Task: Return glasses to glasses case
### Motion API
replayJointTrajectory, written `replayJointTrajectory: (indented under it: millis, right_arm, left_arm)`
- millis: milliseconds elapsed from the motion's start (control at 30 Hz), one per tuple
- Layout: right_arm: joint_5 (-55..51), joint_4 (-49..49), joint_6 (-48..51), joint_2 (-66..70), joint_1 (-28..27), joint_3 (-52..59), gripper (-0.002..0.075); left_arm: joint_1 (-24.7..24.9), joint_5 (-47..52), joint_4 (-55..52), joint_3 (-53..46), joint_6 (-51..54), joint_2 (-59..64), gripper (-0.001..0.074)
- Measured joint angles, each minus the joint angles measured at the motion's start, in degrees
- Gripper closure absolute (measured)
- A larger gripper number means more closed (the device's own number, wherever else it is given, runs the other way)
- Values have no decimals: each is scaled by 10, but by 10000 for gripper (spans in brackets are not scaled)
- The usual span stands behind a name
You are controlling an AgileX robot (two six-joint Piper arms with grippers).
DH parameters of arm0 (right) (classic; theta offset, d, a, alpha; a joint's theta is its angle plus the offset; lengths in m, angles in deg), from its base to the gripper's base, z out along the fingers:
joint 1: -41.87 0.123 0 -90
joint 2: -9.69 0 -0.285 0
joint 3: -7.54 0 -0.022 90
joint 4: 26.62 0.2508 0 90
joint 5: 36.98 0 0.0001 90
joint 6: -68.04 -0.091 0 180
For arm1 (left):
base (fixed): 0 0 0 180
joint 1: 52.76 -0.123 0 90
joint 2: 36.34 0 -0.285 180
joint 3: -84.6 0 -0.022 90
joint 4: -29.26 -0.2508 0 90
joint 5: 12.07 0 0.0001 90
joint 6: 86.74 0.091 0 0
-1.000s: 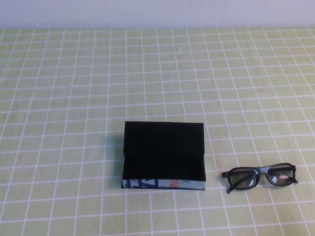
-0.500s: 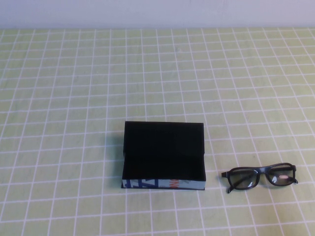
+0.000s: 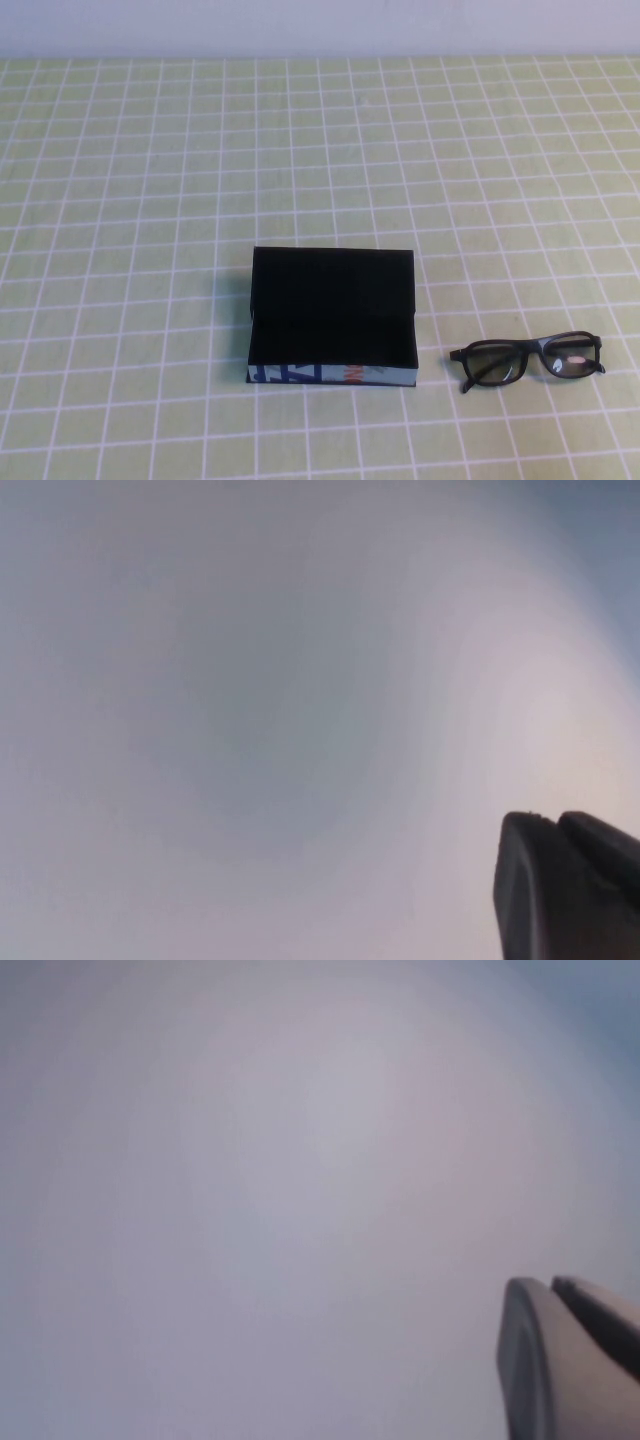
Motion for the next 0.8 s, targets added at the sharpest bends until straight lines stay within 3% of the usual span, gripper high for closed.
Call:
replayJointTrajectory:
  millis: [233,500,667,800]
  right_arm:
    - [-168,-39,-131,20,0,-189,743]
    - [-407,-94,-147,186,0,-395,743]
    - [-553,-96,-147,322,0,-446,743]
    - [-609,-88,-111,405,0,-448,743]
  left_arm:
    - [0,94,0,107,-13,0,739]
    - [0,337,1,223,-13,11,739]
    - [0,470,5,242,-13,60,739]
    - [0,539,-11,242,-7,79,739]
